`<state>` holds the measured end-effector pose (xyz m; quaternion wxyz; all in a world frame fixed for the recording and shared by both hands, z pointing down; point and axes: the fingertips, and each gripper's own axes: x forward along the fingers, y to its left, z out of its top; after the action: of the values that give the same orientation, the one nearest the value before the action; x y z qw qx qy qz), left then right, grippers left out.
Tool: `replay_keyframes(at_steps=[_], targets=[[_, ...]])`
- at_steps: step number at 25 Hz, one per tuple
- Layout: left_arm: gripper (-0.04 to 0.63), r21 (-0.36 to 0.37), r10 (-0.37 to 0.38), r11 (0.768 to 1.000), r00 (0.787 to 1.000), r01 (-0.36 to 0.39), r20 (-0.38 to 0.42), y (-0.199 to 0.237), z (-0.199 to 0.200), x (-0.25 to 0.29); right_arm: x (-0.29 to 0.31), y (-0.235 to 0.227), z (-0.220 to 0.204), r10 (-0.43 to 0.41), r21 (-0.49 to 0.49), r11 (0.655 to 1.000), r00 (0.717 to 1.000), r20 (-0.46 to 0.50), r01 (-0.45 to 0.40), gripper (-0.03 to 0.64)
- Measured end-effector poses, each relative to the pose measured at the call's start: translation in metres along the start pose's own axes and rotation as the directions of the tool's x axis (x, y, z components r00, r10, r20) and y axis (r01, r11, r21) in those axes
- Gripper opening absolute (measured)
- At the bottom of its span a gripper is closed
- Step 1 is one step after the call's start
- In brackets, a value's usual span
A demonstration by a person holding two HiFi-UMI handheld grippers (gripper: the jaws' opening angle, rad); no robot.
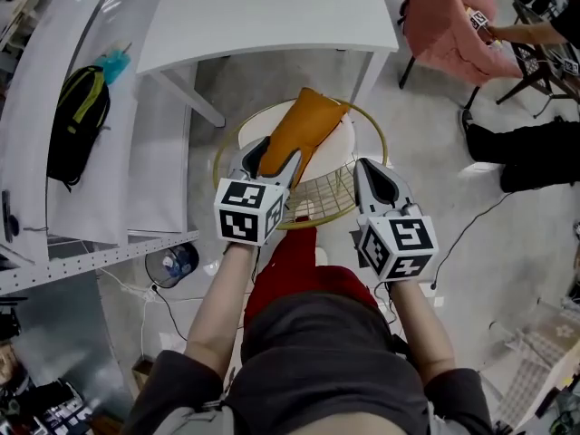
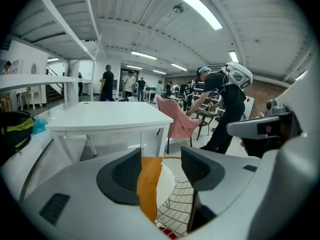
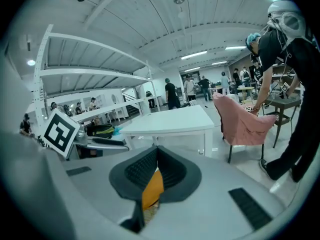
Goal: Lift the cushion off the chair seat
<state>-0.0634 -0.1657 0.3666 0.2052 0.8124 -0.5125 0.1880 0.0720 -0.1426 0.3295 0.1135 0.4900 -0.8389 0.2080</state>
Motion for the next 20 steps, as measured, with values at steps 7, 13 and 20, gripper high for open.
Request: replay_keyframes(at_steps=[7,13,20], targets=[[0.276,0.009,-0.057,0.998,0.993,0.058,-0.105,0.025,-0.006,0.052,0.039,-0.023,0.0,-0.062,0.022,0.998,0.997,-0.041,0.063,0.018],[0.322,0.006,-0.086,0.996,0.966,0.09,-0.244,0.045,-0.029,0.095,0.075,-0.028,-0.01,-0.088,0.044,0.995,0.991,-0.099,0.093,0.018],[0.351,-0.023,-0.109,0.994,0.936,0.108,-0.334,0.059,-0.058,0.13,0.1,-0.038,-0.017,-0.104,0.076,0.99,0.984,-0.143,0.116,0.018]])
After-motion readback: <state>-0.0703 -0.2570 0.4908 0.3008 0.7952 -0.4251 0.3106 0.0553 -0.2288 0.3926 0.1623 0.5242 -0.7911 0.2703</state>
